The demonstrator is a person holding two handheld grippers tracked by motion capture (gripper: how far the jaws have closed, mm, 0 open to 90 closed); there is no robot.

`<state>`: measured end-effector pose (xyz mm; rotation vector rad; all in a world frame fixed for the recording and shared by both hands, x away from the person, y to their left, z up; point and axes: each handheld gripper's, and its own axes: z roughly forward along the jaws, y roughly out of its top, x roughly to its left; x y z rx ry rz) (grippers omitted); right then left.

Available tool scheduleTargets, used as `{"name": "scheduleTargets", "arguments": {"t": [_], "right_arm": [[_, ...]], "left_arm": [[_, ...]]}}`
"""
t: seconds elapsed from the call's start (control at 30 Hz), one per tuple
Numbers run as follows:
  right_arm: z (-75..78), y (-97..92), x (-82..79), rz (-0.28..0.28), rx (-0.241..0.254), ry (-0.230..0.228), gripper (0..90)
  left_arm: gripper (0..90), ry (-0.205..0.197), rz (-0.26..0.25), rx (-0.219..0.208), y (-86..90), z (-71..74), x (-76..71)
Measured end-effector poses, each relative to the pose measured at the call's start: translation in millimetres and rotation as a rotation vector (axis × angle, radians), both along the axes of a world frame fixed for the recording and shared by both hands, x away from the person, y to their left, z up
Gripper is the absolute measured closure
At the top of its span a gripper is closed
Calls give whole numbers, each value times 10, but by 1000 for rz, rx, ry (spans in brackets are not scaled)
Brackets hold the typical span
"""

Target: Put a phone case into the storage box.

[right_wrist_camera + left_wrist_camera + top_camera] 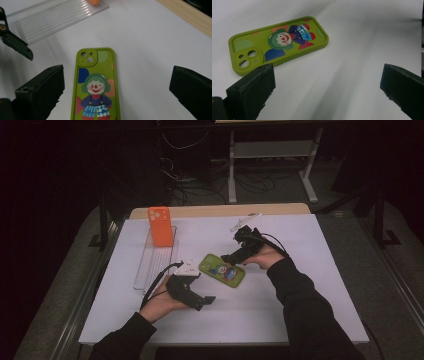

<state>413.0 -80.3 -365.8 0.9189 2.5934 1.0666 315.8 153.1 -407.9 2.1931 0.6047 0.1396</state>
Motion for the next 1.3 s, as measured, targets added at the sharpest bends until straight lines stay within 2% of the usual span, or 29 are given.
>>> {"name": "scheduleTargets", "arguments": {"t": [0.07,0.1,0.3,0.4,0.57,0.7,0.87,1.0,1.3], "right_arm": [[-64,38,13,18,-39,9,0],[-86,51,12,22,-52,20,0],[-250,119,26,38,-106,69,0],[-325,144,35,46,-138,58,0],[-450,201,26,61,-175,79,0],[-545,235,18,77,-197,101,0],[-628,262,3,82,-229,123,0],[-689,284,-12,89,-251,126,0],[-729,318,-47,104,-280,136,42]], "left_arm": [[0,2,1,-2,0,3,-1],[0,3,7,-19,-10,-1,-7],[0,1,3,-8,-11,3,-10],[0,0,-2,-4,-12,1,-8],[0,2,-5,-1,-18,-4,-9],[0,11,0,-7,-26,-12,-17],[0,4,-6,-3,-22,-10,-10],[0,5,-6,-3,-24,-13,-11],[0,10,-5,-3,-30,-21,-12]]}}
